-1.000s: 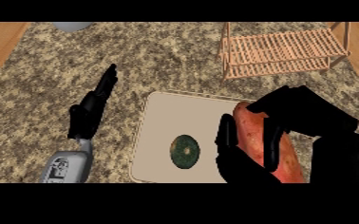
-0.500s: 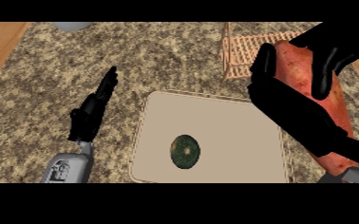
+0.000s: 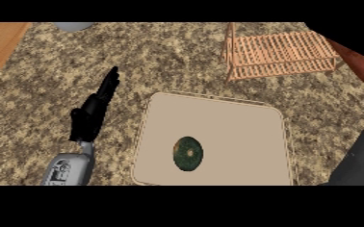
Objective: Pick the sweet potato from the tray and place it in the tiered shelf
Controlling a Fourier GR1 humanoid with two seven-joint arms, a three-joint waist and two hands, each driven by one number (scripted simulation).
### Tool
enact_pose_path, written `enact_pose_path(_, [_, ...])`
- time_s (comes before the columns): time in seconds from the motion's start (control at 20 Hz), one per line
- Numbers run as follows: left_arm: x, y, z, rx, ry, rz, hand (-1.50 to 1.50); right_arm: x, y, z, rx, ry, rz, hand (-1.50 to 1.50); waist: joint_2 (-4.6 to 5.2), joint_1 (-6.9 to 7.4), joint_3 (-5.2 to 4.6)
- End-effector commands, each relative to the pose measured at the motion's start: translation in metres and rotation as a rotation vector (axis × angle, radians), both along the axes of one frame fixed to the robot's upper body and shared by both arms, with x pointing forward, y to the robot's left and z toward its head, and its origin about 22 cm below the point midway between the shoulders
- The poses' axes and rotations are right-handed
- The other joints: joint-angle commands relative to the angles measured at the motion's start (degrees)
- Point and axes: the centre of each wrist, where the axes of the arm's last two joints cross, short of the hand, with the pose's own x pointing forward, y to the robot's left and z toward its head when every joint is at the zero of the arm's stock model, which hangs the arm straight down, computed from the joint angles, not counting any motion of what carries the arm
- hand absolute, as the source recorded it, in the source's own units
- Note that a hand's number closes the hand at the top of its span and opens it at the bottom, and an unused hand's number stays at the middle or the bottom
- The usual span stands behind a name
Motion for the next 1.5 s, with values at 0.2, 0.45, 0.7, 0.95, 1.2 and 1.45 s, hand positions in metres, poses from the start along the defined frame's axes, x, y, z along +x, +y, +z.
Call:
enact_pose_path(0.2, [-0.005,0.01,-0.004,0.004,-0.008,0.001,0.0,0.033,-0.03,0.018,-0.111,-0.014,-0.074,1.5,0.07,0.11,-0.01])
enact_pose_path(0.45, [-0.009,-0.007,0.004,0.001,-0.011,-0.004,0.0,0.055,-0.021,-0.02,-0.139,-0.019,-0.091,1.5,0.06,0.22,0.01])
enact_pose_path(0.7, [0.003,-0.003,-0.004,0.016,-0.01,0.013,0.0,0.083,-0.037,-0.02,-0.287,-0.07,-0.048,1.5,0.3,0.11,0.0])
enact_pose_path(0.95, [-0.001,0.0,-0.004,0.011,-0.002,-0.007,0.0,0.119,-0.061,-0.042,-0.197,-0.087,-0.127,1.5,0.3,0.37,0.01])
enact_pose_path(1.2, [-0.003,-0.018,0.003,-0.007,-0.02,-0.038,0.0,0.126,-0.042,-0.04,0.091,-0.211,0.015,1.5,0.33,0.88,0.03])
enact_pose_path(1.45, [-0.004,0.01,0.007,0.012,-0.004,0.0,0.0,0.139,-0.089,-0.055,0.085,-0.201,0.036,1.5,0.12,0.32,0.03])
